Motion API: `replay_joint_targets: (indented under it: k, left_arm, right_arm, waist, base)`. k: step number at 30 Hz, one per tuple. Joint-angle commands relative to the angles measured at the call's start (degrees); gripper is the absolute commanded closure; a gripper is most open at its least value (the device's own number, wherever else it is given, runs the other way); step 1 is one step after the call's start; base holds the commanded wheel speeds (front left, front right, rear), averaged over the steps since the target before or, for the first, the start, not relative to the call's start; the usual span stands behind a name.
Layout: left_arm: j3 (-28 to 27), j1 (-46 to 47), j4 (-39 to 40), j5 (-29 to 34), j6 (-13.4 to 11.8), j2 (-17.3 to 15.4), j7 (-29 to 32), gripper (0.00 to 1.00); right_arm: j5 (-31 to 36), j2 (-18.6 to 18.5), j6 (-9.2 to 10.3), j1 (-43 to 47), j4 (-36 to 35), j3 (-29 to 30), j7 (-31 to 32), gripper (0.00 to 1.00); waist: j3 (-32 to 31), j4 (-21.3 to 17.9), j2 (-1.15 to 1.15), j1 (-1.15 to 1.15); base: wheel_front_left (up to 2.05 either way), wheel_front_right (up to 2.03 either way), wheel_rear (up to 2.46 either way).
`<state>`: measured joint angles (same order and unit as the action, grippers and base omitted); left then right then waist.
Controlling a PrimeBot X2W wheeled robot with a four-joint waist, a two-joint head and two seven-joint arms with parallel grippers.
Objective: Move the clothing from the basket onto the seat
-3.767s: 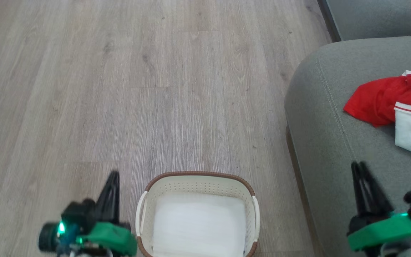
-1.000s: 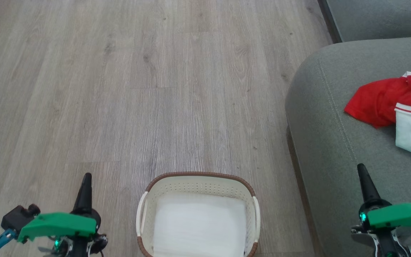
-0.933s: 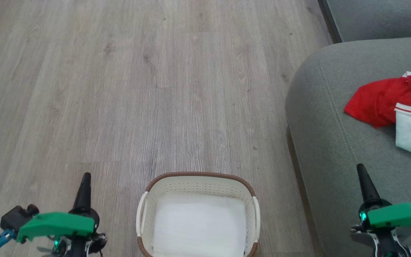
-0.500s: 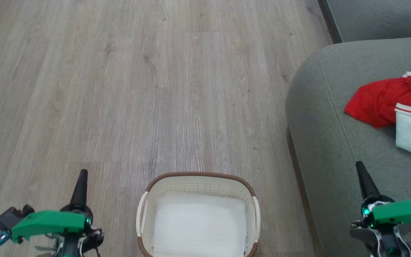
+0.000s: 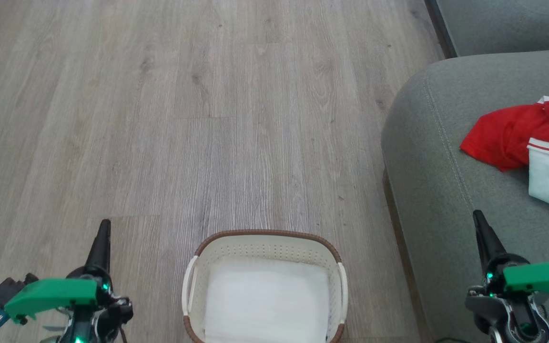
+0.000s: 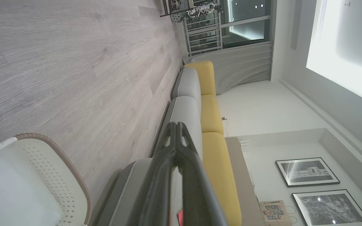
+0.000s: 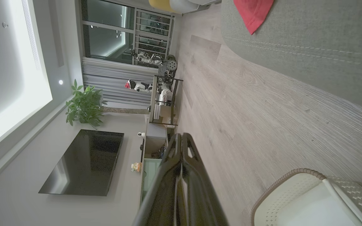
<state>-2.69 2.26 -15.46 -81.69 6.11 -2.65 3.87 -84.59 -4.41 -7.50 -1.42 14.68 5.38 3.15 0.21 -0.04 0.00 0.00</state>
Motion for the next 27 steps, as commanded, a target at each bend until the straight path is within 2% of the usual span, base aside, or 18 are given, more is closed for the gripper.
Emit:
replay_joint_targets:
  k: [1, 14, 27]
  left_arm:
    - [-2.3, 3.2, 1.5, -1.8, 0.6, -0.2, 0.5, 1.0]
    - [-3.9, 3.9, 1.4, -10.5, 1.4, -0.2, 2.6, 1.0]
    - [-3.9, 3.9, 1.4, -10.5, 1.4, -0.2, 2.6, 1.0]
  right_arm:
    - [-1.5, 0.0, 0.01, -3.5, -1.6, -0.5, 0.6, 1.0]
    - [-8.1, 1.0, 0.01, -4.7, -0.7, 0.5, 2.8, 1.0]
    - [-8.0, 1.1, 0.01, -4.7, -0.7, 0.6, 2.9, 1.0]
  waist:
    - [0.0, 0.0, 0.0, 0.0]
    - [0.0, 0.0, 0.0, 0.0]
    - [0.0, 0.0, 0.0, 0.0]
  base:
    - [0.0, 0.0, 0.0]
    - [0.0, 0.0, 0.0]
    - [0.0, 0.0, 0.0]
